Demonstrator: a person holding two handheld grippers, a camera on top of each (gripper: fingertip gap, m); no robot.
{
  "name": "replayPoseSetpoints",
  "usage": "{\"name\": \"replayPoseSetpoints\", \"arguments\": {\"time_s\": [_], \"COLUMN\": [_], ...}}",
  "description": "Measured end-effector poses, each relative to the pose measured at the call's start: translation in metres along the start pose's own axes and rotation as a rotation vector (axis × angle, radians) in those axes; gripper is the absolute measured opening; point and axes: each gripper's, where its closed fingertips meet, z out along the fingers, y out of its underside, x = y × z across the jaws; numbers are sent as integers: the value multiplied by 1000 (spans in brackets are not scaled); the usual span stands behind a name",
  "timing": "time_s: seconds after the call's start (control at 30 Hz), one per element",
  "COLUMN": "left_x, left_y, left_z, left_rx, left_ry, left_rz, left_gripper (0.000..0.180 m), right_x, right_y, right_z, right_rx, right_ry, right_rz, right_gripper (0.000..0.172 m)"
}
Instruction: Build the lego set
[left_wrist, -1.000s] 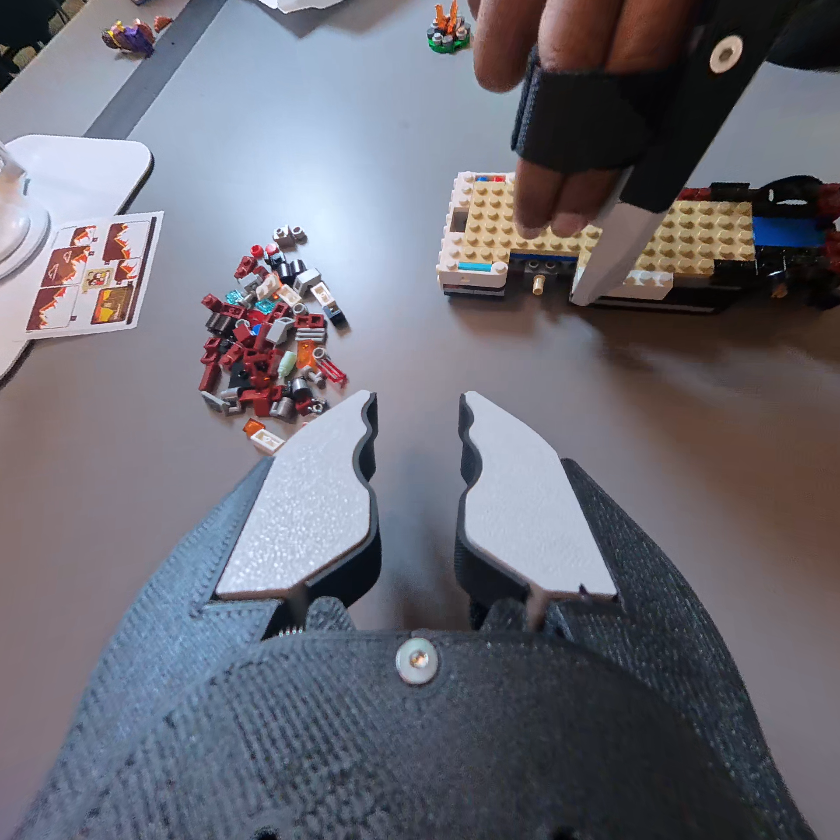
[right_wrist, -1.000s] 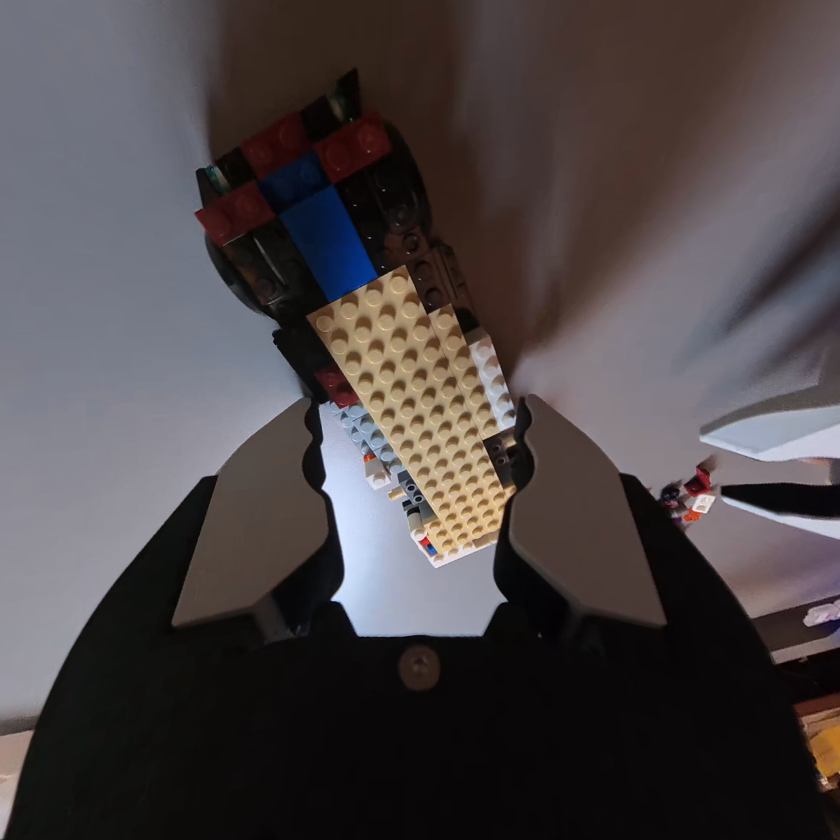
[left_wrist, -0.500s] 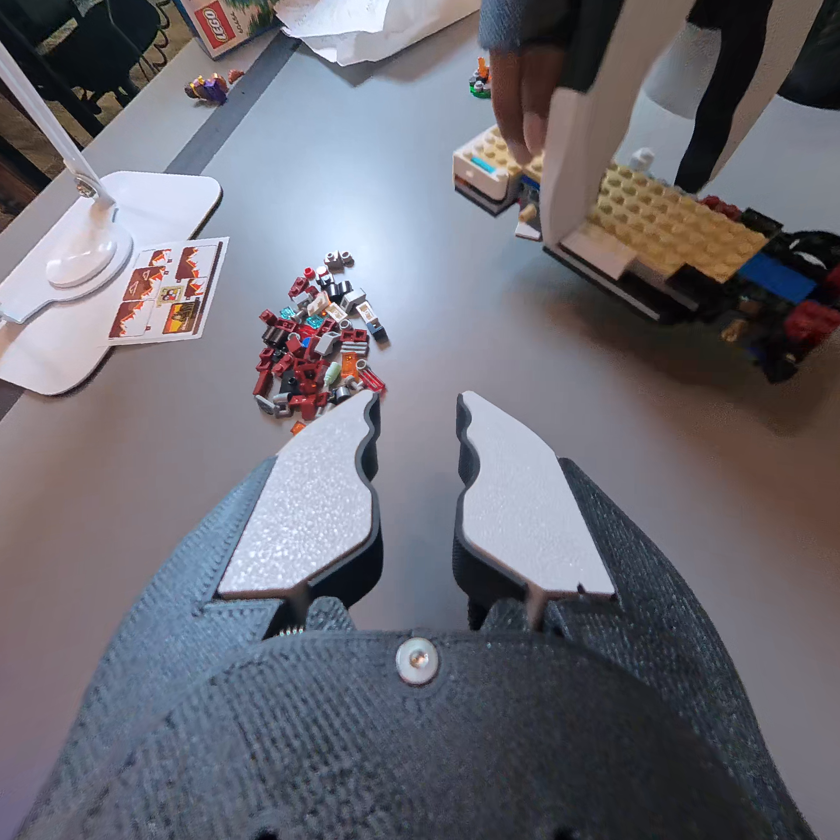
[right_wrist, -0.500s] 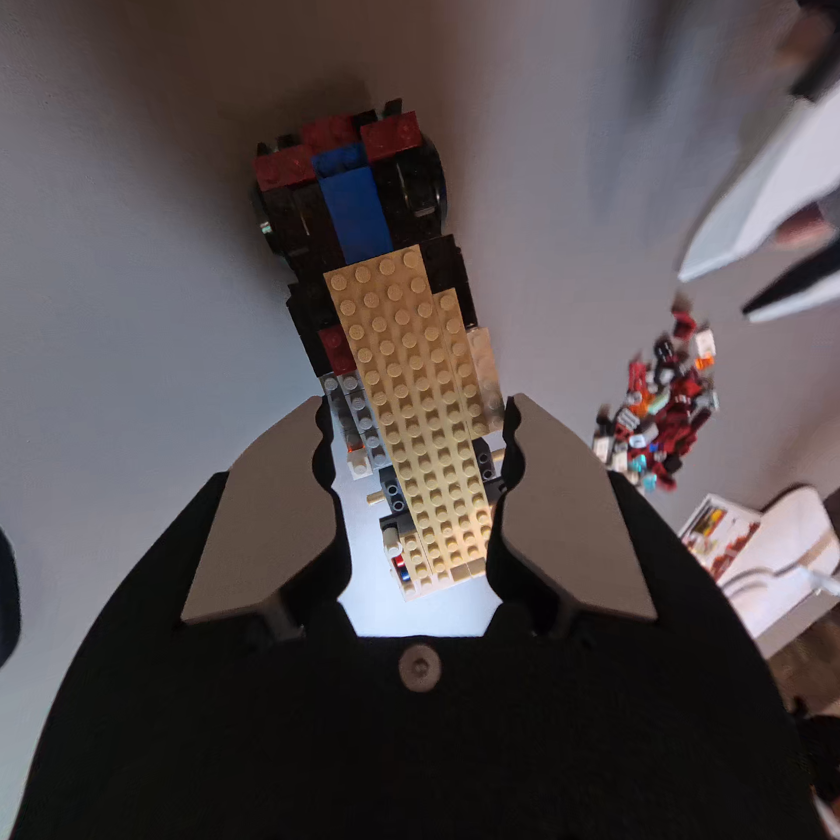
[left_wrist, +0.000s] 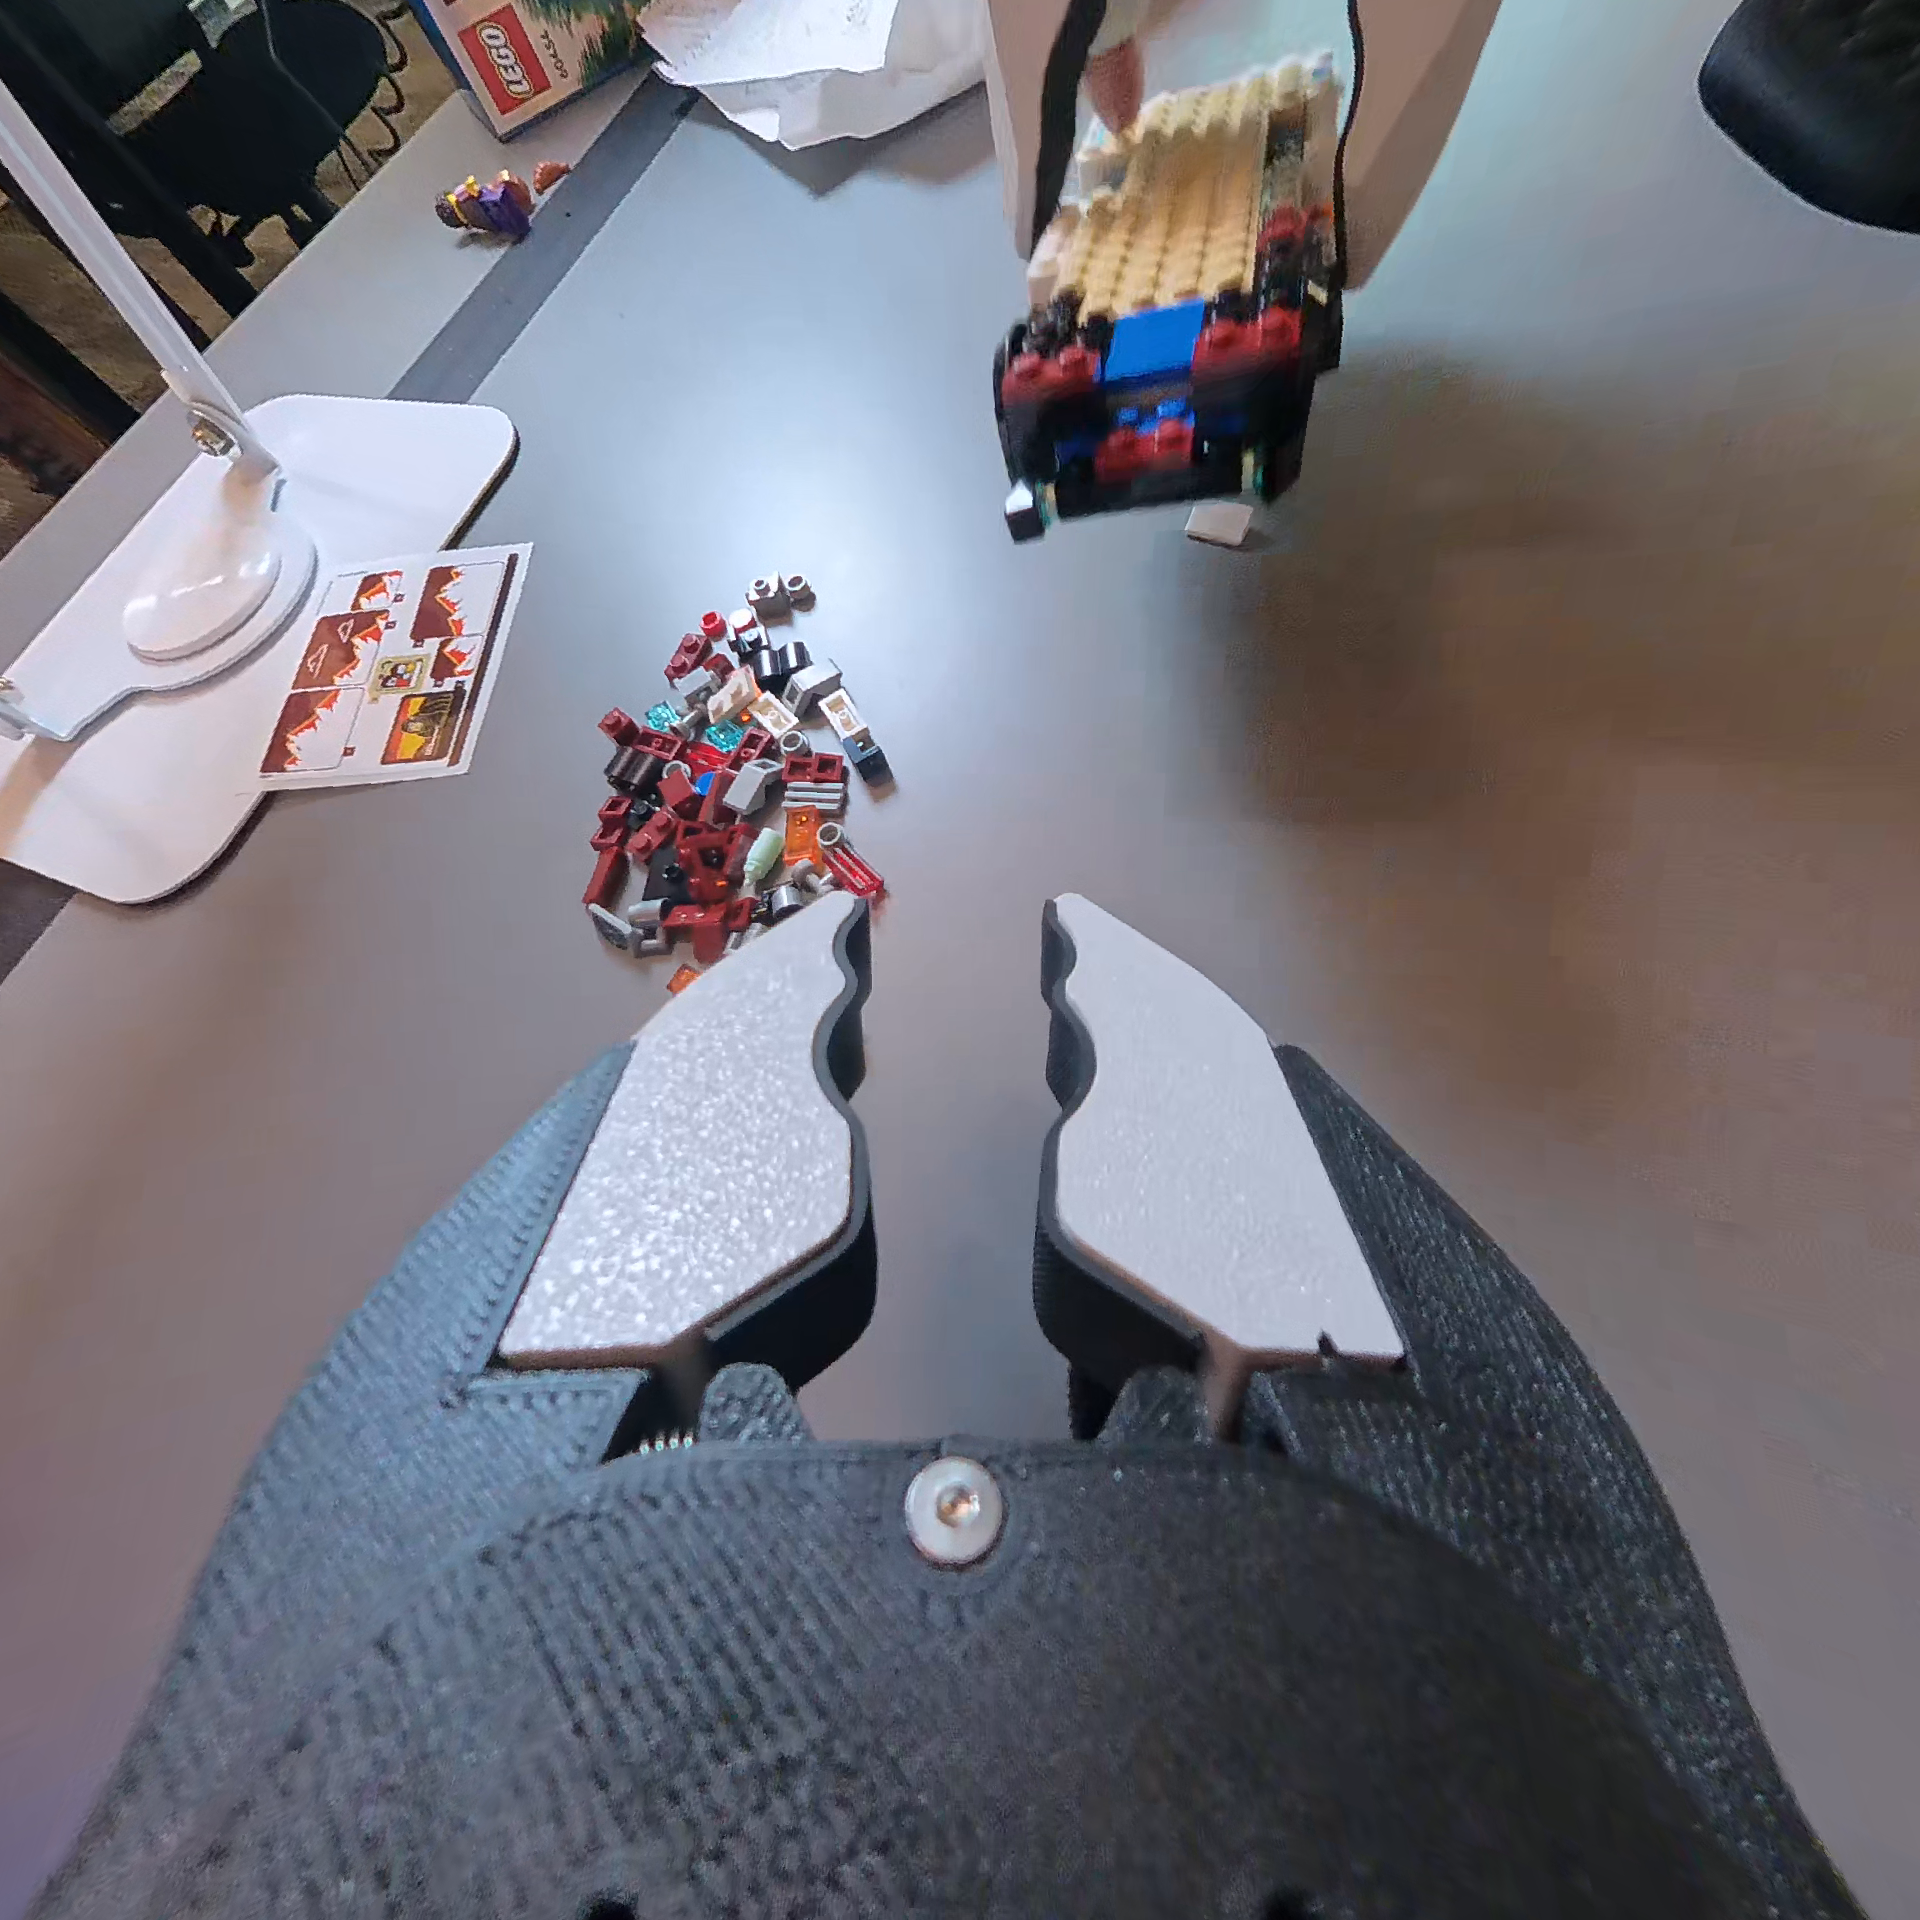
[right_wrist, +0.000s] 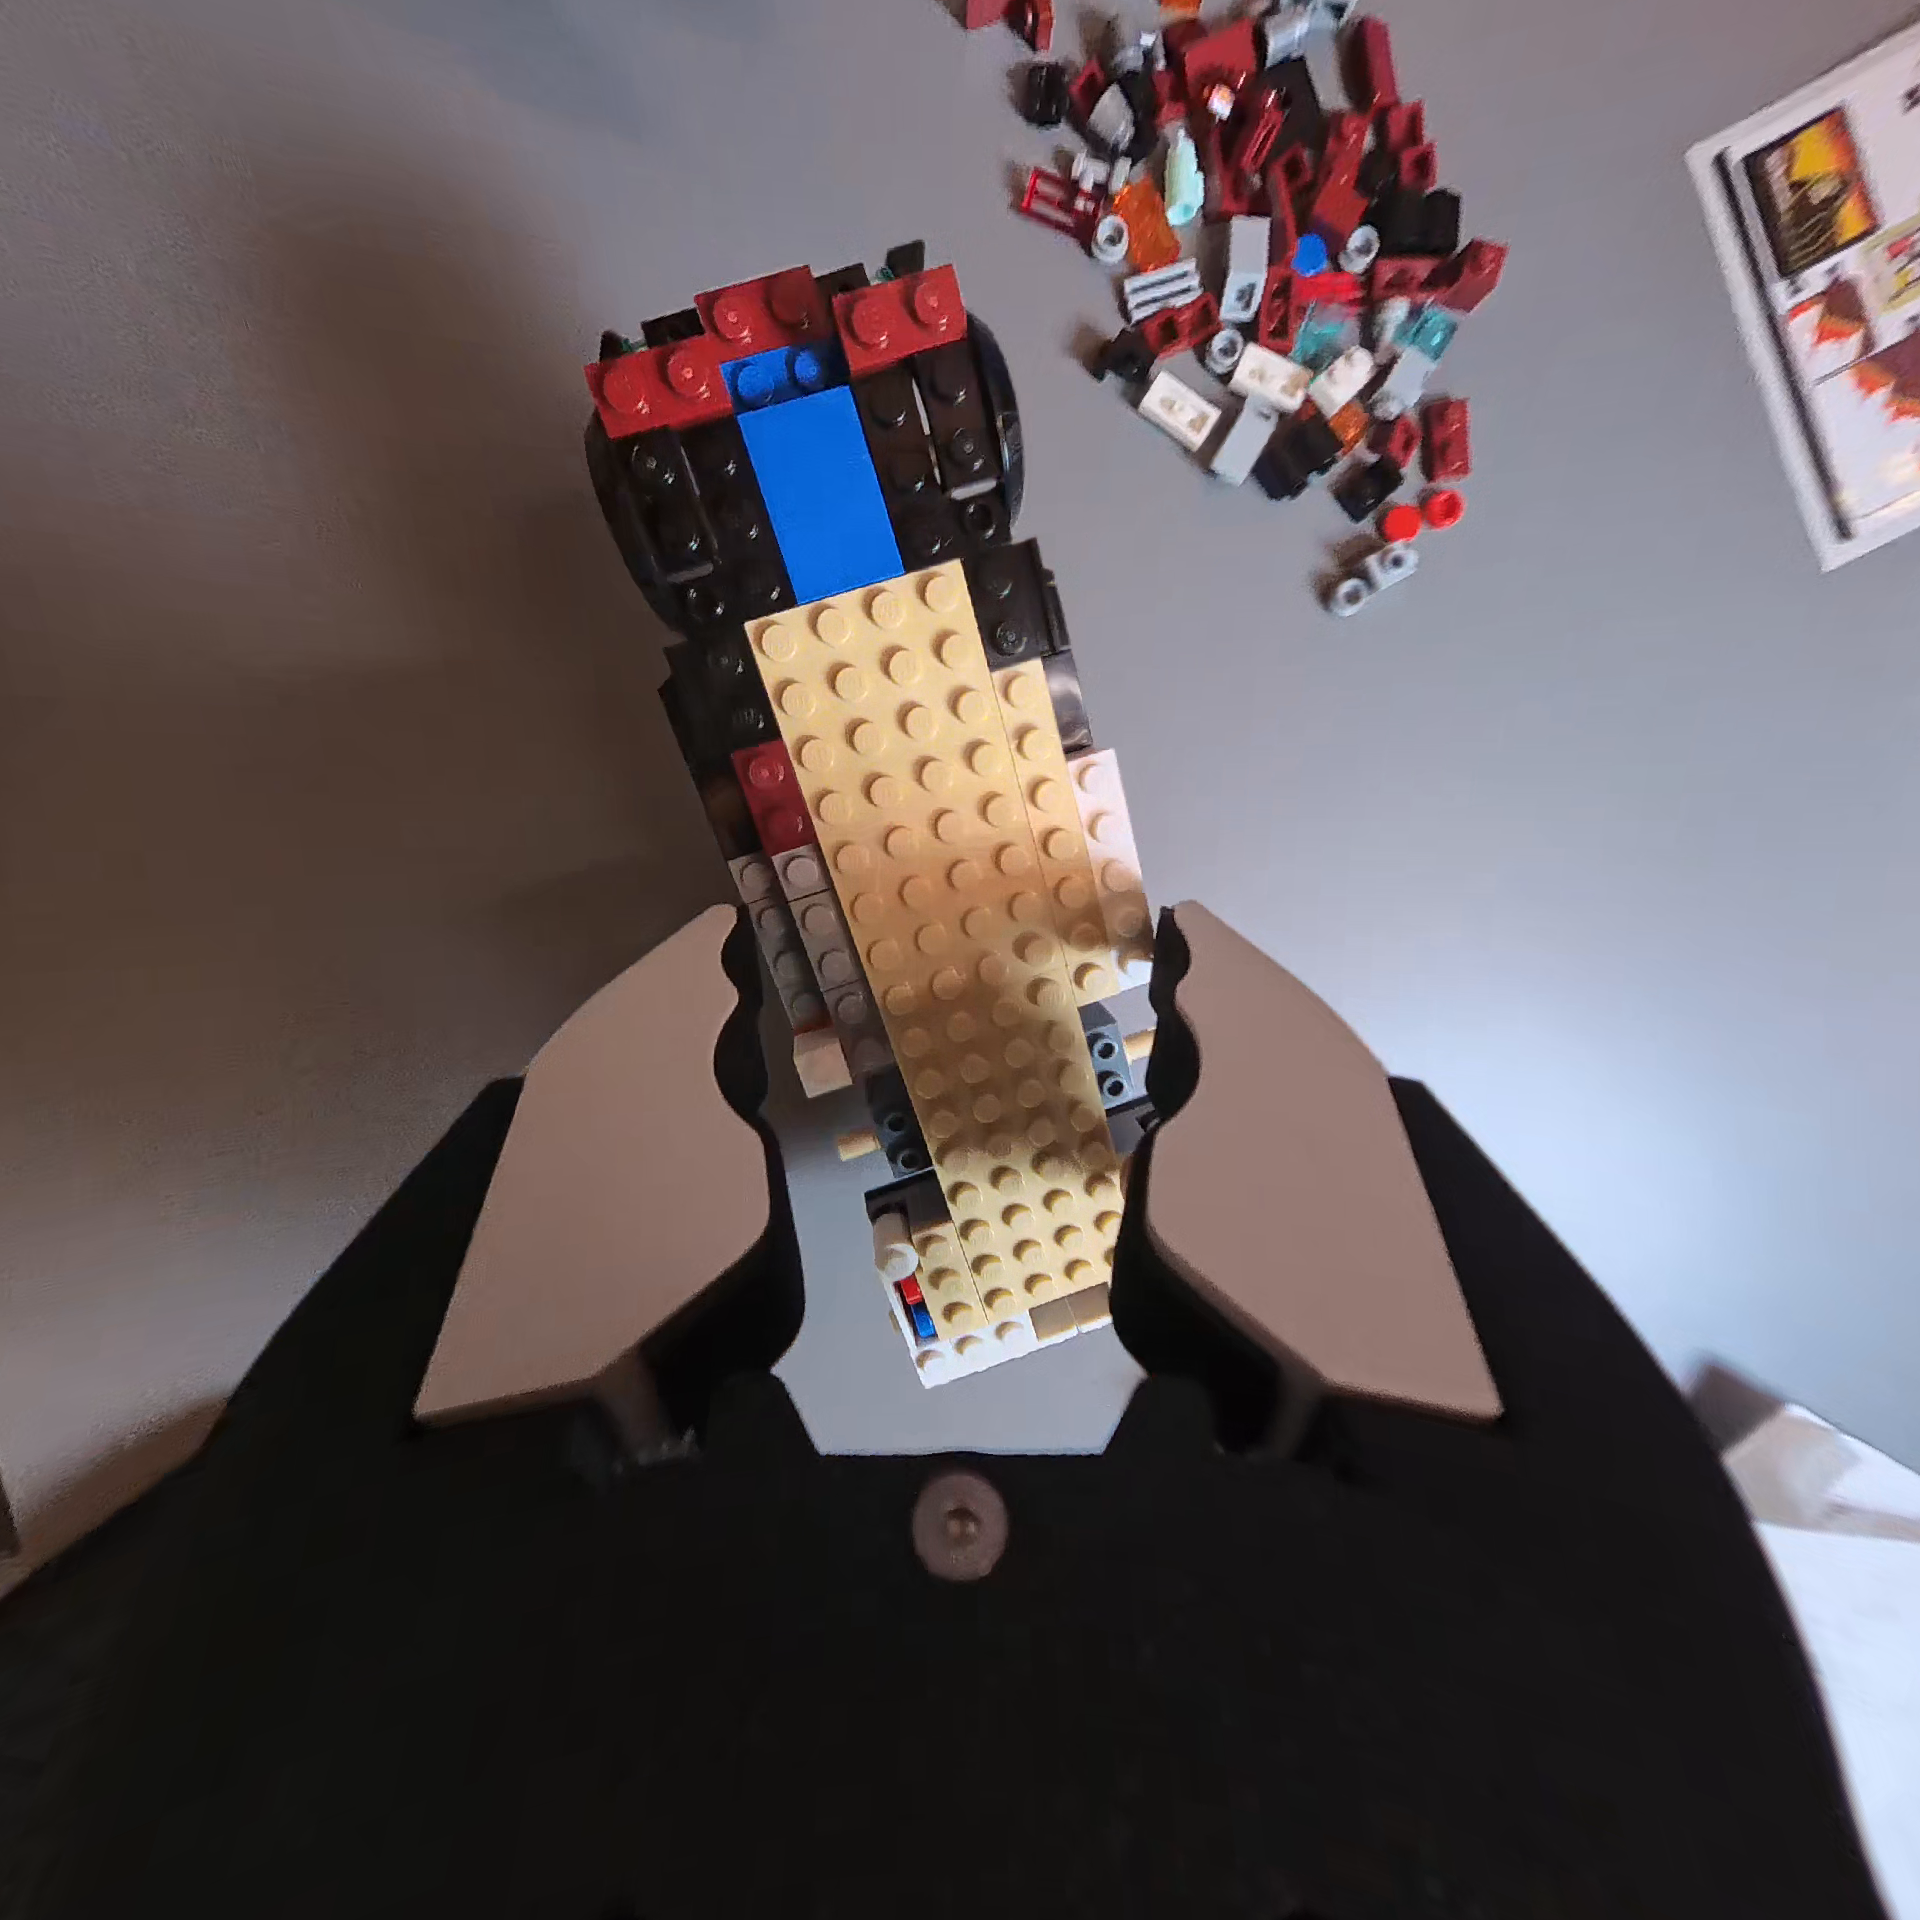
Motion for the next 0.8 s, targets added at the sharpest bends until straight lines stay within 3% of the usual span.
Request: {"name": "replayPoseSetpoints", "arguments": {"time_s": [0.13, 0.4, 0.6, 0.8], "left_x": [2, 16, 29, 25], "left_y": [2, 5, 5, 5], "left_z": [2, 15, 24, 22], "left_rx": [-9, -27, -50, -49], "left_ry": [-3, 33, 50, 32], "left_rz": [3, 18, 42, 29], "left_gripper": [32, 32, 32, 32], "right_x": [-15, -74, -71, -68], "right_y": [2, 27, 37, 23], "right_z": [19, 19, 27, 36], "right_rx": [10, -69, -134, -184], "right_ry": [-4, -26, 7, 13], "right_rz": [39, 9, -41, -113], "right_gripper": [72, 72, 72, 73]}}
